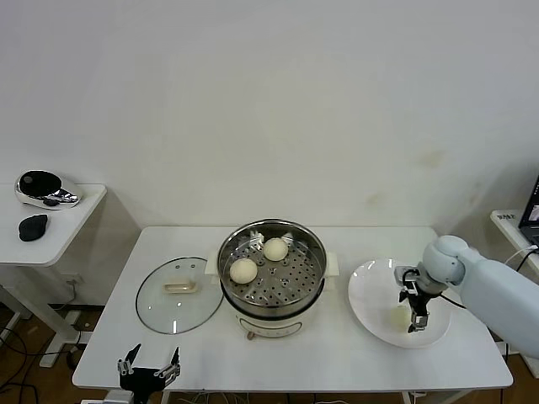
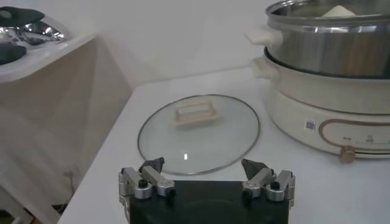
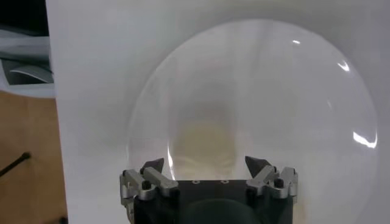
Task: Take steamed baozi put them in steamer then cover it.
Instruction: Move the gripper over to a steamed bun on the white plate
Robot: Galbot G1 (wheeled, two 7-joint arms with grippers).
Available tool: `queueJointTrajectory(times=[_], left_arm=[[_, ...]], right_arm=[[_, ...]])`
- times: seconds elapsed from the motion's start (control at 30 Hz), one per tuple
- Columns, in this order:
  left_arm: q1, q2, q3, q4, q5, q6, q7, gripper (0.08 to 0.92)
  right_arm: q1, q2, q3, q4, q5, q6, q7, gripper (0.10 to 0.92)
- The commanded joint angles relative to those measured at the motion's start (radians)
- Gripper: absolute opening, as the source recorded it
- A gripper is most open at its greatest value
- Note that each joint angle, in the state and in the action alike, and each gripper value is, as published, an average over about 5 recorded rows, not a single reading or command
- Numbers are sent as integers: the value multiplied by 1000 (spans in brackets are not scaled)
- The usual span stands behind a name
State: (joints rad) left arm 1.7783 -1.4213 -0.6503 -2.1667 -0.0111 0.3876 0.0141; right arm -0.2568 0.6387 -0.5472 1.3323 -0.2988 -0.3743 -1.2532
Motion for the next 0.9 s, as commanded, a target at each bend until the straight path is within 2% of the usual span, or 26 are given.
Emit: queueJointTrajectory(times=[0.03,0.27,0.37,0.73,0.9], left_arm=[[-1,0,1,2,1,0,0,823],[-10,1,3,8,1,1,2,823],[-13,0,3,9,1,1,2,823],[-22,1,2,12,-1,2,2,823],[-30,1,5,13,-3,2,2,823]], right_arm=[[-18,12,10,-17,-6,2,20,823],[-18,17,9,-20,-12,8,17,823],[-17,17,9,-20,-9,8,20,798],[5,-20,7,2,15,6,1,515],[102,-70,-31,41,66,-1,-27,493]])
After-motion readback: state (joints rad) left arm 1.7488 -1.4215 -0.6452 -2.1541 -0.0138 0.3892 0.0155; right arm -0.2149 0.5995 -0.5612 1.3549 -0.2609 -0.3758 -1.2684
